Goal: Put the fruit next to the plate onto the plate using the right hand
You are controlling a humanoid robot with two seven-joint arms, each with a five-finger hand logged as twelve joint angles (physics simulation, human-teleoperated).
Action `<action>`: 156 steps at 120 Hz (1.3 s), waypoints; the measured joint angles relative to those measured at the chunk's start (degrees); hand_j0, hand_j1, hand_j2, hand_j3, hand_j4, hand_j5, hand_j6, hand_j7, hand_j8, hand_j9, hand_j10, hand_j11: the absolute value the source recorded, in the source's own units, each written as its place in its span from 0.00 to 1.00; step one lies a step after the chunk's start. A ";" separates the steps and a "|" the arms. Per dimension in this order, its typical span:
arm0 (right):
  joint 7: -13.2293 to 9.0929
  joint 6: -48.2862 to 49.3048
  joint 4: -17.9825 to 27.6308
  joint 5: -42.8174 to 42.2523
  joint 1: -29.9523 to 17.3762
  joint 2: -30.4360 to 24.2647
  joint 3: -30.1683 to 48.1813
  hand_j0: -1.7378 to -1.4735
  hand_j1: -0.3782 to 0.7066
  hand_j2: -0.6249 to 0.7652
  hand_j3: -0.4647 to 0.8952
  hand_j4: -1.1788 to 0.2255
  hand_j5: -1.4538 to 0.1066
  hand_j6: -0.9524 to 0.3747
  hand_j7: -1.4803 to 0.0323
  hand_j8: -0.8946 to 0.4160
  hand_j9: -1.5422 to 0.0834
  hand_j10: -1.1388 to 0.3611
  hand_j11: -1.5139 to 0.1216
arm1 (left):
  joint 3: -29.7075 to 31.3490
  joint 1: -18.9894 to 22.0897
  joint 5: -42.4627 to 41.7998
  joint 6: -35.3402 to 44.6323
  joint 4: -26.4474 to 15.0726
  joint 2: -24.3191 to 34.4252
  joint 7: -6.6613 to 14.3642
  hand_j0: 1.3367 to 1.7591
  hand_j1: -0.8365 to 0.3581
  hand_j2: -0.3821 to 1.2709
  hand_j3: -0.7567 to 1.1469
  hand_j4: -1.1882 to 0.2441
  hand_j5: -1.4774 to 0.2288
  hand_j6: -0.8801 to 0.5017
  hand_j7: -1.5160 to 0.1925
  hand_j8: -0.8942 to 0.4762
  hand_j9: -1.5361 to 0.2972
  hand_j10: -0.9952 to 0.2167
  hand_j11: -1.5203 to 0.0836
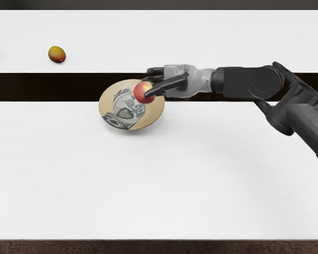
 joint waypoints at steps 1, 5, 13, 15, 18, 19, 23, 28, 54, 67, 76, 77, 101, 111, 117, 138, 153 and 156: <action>0.00 -0.01 -0.15 -0.03 0.09 0.01 0.00 0.31 0.59 0.80 0.34 0.23 0.18 0.25 0.23 0.36 0.24 0.41 0.22 | 0.00 0.00 0.00 0.00 0.00 0.00 0.00 0.76 0.98 0.23 0.40 0.82 0.86 0.63 0.88 0.64 0.83 0.81 0.94; 0.00 -0.05 -0.66 -0.11 0.42 0.07 -0.03 0.31 0.59 0.80 0.34 0.23 0.18 0.25 0.23 0.36 0.24 0.40 0.22 | 0.00 0.00 0.00 0.00 0.00 0.00 0.00 0.76 0.98 0.23 0.40 0.82 0.86 0.63 0.88 0.64 0.83 0.81 0.94; 0.00 -0.10 -1.51 -0.18 0.96 0.16 -0.08 0.31 0.58 0.80 0.34 0.23 0.18 0.25 0.23 0.36 0.24 0.41 0.22 | 0.00 0.00 0.00 0.00 0.00 0.00 0.00 0.76 0.98 0.23 0.40 0.82 0.86 0.63 0.88 0.64 0.83 0.81 0.94; 0.00 -0.10 -1.79 -0.19 1.09 0.19 -0.18 0.31 0.59 0.80 0.34 0.23 0.18 0.25 0.23 0.36 0.24 0.41 0.22 | 0.00 0.00 0.00 0.00 0.00 0.00 0.00 0.76 0.98 0.23 0.40 0.82 0.86 0.63 0.88 0.64 0.83 0.81 0.94; 0.00 -0.13 -2.16 -0.21 1.30 0.22 -0.41 0.31 0.58 0.80 0.34 0.23 0.18 0.25 0.23 0.36 0.24 0.40 0.22 | 0.00 0.00 0.00 0.00 0.00 0.00 0.00 0.76 0.98 0.23 0.40 0.82 0.86 0.63 0.88 0.64 0.83 0.81 0.94; 0.00 -0.15 -2.27 -0.22 1.36 0.23 -0.49 0.31 0.58 0.79 0.34 0.23 0.18 0.25 0.23 0.36 0.24 0.40 0.22 | 0.00 0.00 0.00 0.00 0.00 0.00 0.00 0.76 0.98 0.23 0.40 0.82 0.86 0.63 0.88 0.64 0.83 0.81 0.94; -0.01 -0.17 -2.86 -0.23 1.66 0.26 -0.75 0.31 0.59 0.80 0.34 0.23 0.18 0.25 0.23 0.36 0.24 0.41 0.22 | 0.00 0.00 0.00 0.00 0.00 0.00 0.00 0.76 0.98 0.23 0.40 0.82 0.86 0.63 0.88 0.64 0.83 0.81 0.94; -0.01 -0.19 -3.94 -0.24 2.23 0.30 -1.32 0.31 0.59 0.80 0.34 0.23 0.18 0.25 0.23 0.36 0.24 0.41 0.22 | 0.00 0.00 0.00 0.00 0.00 0.00 0.00 0.76 0.98 0.23 0.40 0.82 0.86 0.63 0.88 0.64 0.83 0.81 0.94; -0.01 -0.30 -6.13 -0.23 3.56 1.01 -4.22 0.32 0.58 0.79 0.34 0.23 0.18 0.24 0.23 0.36 0.24 0.40 0.22 | 0.00 0.00 0.00 0.00 0.00 0.00 0.00 0.76 0.98 0.23 0.40 0.82 0.86 0.63 0.88 0.64 0.83 0.81 0.94; 0.00 -1.20 -6.93 -0.24 3.64 1.44 -5.49 0.31 0.55 0.70 0.34 0.31 0.28 0.28 0.33 0.36 0.33 0.42 0.31 | 0.00 0.00 0.00 0.00 0.00 0.00 0.00 0.76 0.98 0.23 0.40 0.82 0.86 0.63 0.88 0.64 0.83 0.81 0.94; 0.00 -1.92 -8.05 -0.26 3.73 1.68 -6.83 0.31 0.45 0.62 0.34 0.43 0.44 0.37 0.48 0.42 0.48 0.49 0.46 | 0.00 0.00 0.00 0.00 0.00 0.00 0.00 0.76 0.98 0.23 0.40 0.82 0.86 0.63 0.88 0.64 0.83 0.81 0.94; 0.01 -1.97 -8.14 -0.26 3.73 1.71 -6.94 0.31 0.44 0.61 0.34 0.45 0.46 0.39 0.50 0.43 0.50 0.50 0.48 | 0.00 0.00 0.00 0.00 0.00 0.00 0.00 0.76 0.98 0.23 0.40 0.82 0.86 0.63 0.88 0.64 0.83 0.81 0.94; 0.01 -2.37 -8.89 -0.25 4.26 2.32 -8.49 0.30 0.21 0.51 0.34 0.68 0.73 0.57 0.78 0.57 0.76 0.68 0.74 | 0.00 0.00 0.00 0.00 0.00 0.00 0.00 0.76 0.98 0.23 0.40 0.82 0.86 0.63 0.88 0.64 0.83 0.81 0.94; 0.01 -1.99 -8.80 -0.16 4.39 1.68 -8.76 0.30 0.15 0.49 0.34 0.73 0.80 0.62 0.84 0.60 0.82 0.70 0.80 | 0.00 0.00 0.00 0.00 0.00 0.00 0.00 0.76 0.98 0.23 0.40 0.82 0.86 0.63 0.88 0.64 0.83 0.81 0.94; 0.01 -1.13 -8.64 0.00 4.42 -0.13 -8.62 0.30 0.13 0.48 0.34 0.75 0.82 0.64 0.87 0.62 0.85 0.72 0.82 | 0.01 0.00 0.00 0.00 0.00 0.00 0.00 0.76 0.98 0.23 0.40 0.82 0.86 0.63 0.88 0.64 0.83 0.81 0.94; 0.01 0.40 -1.64 2.12 1.65 -13.65 -6.04 0.30 0.07 0.46 0.34 0.80 0.89 0.69 0.93 0.66 0.91 0.74 0.88 | -0.01 -0.06 0.00 0.00 0.00 0.00 0.00 0.76 0.98 0.23 0.40 0.82 0.86 0.63 0.88 0.64 0.83 0.81 0.94; 0.01 0.65 3.01 5.39 -4.56 -25.96 -4.88 0.30 0.05 0.46 0.34 0.82 0.91 0.70 0.95 0.67 0.93 0.75 0.90 | -0.01 -0.09 0.00 -0.01 0.01 0.00 0.02 0.76 0.98 0.23 0.40 0.82 0.86 0.63 0.88 0.64 0.83 0.81 0.94; 0.01 0.68 3.43 6.11 -5.72 -28.02 -4.78 0.30 0.05 0.46 0.34 0.82 0.91 0.70 0.96 0.67 0.93 0.75 0.90 | -0.01 -0.09 0.00 -0.01 0.00 0.00 0.01 0.76 0.98 0.23 0.40 0.82 0.86 0.63 0.88 0.64 0.83 0.81 0.94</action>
